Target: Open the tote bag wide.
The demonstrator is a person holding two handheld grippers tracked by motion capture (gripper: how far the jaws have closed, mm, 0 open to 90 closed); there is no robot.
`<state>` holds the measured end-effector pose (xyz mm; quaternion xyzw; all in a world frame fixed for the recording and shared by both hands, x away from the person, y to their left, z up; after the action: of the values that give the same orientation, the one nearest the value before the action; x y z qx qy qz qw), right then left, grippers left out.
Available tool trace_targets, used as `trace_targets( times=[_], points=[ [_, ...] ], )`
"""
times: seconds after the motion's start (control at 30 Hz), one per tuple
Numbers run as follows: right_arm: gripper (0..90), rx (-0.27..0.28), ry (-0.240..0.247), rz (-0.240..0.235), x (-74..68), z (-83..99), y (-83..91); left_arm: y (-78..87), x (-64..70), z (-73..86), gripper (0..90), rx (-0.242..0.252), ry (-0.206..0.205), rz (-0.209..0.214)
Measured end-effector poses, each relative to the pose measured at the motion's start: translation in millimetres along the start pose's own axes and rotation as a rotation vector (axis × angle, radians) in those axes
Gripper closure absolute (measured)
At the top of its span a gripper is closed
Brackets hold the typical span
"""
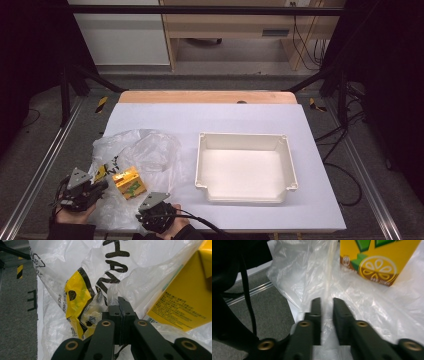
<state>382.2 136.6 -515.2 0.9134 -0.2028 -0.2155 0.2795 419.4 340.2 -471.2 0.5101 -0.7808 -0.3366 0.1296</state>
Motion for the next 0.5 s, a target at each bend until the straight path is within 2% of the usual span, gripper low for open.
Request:
trace_targets(
  times=[0.07,0.1,0.13,0.23,0.27,0.3,0.33,0.43,0.5],
  points=[
    [70.3,0.041,0.009,-0.011,-0.8,-3.5,6.5,1.0,0.4,-0.4,89.8,0.005,-0.003,-0.005],
    [70.3,0.041,0.009,-0.011,-0.8,-3.5,6.5,1.0,0.4,-0.4,89.8,0.005,-0.003,-0.005],
    [65.5,0.099,0.026,-0.008,0.3,-9.4,16.9,1.2,0.1,-0.4,89.8,0.006,0.000,-0.004],
    [62.3,0.186,0.019,0.005,6.0,-22.2,36.1,1.6,0.1,-0.7,89.8,0.007,-0.002,-0.004],
    [61.5,0.215,0.016,0.013,8.6,-26.7,42.2,1.7,0.1,-0.9,89.8,0.008,-0.003,-0.004],
    [61.5,0.215,0.016,0.013,8.6,-26.7,42.2,1.7,0.1,-0.9,89.8,0.008,-0.003,-0.004],
    [57.4,0.261,0.013,0.054,14.6,-35.2,52.5,1.6,0.3,-1.4,89.8,0.011,-0.007,-0.007],
    [53.5,0.300,0.010,0.101,23.5,-46.2,62.1,1.5,0.3,-1.2,89.8,0.005,-0.012,-0.006],
    [52.8,0.327,0.005,0.117,27.6,-51.8,66.2,1.7,-0.1,-1.2,89.8,0.004,-0.011,-0.006]
  ],
)
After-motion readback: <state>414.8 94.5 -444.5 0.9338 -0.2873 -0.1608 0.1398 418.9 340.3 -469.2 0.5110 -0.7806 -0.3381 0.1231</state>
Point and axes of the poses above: each handheld gripper's, and its own axes: y roughly backward along the jaws, z roughly out of its underside, x roughly to its right, the point moved 4 cm from there along -y, roughly forward along the jaws, and after that the axes turned 9 degrees about -y, right-handed, at the moved point
